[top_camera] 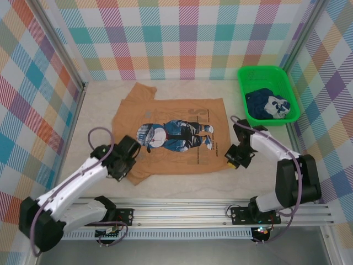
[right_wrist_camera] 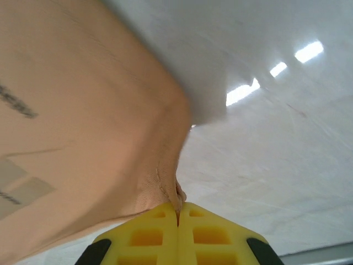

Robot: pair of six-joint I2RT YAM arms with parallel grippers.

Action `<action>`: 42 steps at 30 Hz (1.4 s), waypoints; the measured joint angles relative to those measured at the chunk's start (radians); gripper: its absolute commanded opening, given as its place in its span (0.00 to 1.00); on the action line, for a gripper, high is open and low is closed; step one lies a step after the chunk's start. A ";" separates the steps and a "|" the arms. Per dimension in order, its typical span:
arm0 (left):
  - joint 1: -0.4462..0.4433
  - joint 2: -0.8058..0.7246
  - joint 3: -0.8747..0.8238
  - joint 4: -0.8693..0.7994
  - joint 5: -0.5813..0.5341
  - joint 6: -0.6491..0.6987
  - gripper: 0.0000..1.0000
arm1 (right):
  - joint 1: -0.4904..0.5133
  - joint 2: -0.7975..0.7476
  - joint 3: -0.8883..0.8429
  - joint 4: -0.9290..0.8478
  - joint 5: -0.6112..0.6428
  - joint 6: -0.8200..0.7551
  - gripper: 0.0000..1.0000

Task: Fold and stack the t-shirts

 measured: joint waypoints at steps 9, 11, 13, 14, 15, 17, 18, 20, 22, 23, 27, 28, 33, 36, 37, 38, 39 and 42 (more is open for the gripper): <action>0.246 0.410 0.390 0.219 0.096 0.348 0.00 | -0.034 0.191 0.246 0.009 -0.010 -0.063 0.00; 0.278 0.468 0.466 0.234 0.108 0.400 0.00 | -0.039 0.225 0.288 0.010 -0.008 -0.066 0.00; 0.302 0.515 0.520 0.243 0.114 0.443 0.00 | -0.039 0.253 0.320 0.008 -0.005 -0.067 0.00; 0.312 0.537 0.542 0.248 0.115 0.462 0.00 | -0.039 0.267 0.335 0.009 -0.001 -0.067 0.00; 0.318 0.554 0.558 0.249 0.118 0.478 0.00 | -0.039 0.279 0.349 0.010 0.001 -0.067 0.00; 0.329 0.589 0.590 0.248 0.124 0.511 0.00 | -0.039 0.299 0.370 0.009 0.005 -0.067 0.00; 0.332 0.603 0.601 0.248 0.126 0.525 0.00 | -0.039 0.306 0.380 0.008 0.008 -0.067 0.00; 0.338 0.632 0.626 0.246 0.127 0.552 0.00 | -0.039 0.325 0.405 0.008 0.015 -0.066 0.00; 0.340 0.650 0.644 0.240 0.124 0.573 0.00 | -0.040 0.341 0.424 0.009 0.020 -0.066 0.00; 0.342 0.658 0.654 0.237 0.120 0.583 0.00 | -0.040 0.347 0.431 0.008 0.023 -0.066 0.00; 0.354 0.665 0.668 0.214 0.104 0.605 0.00 | -0.046 0.367 0.453 0.007 0.035 -0.066 0.00; 0.358 0.665 0.671 0.208 0.098 0.607 0.00 | -0.046 0.372 0.461 0.005 0.039 -0.066 0.00; 0.372 0.668 0.694 0.184 0.060 0.617 0.00 | -0.049 0.401 0.490 0.003 0.058 -0.065 0.00; 0.374 0.669 0.705 0.166 0.039 0.624 0.00 | -0.056 0.419 0.511 -0.005 0.073 -0.065 0.00; 0.375 0.669 0.707 0.161 0.031 0.624 0.00 | -0.059 0.425 0.521 -0.007 0.080 -0.065 0.00; 0.377 0.669 0.708 0.158 0.024 0.625 0.00 | -0.061 0.427 0.528 -0.010 0.087 -0.064 0.00; 0.377 0.669 0.709 0.156 0.019 0.625 0.00 | -0.064 0.428 0.533 -0.010 0.090 -0.064 0.00; 0.378 0.672 0.712 0.142 0.009 0.625 0.00 | -0.070 0.431 0.550 -0.011 0.095 -0.061 0.00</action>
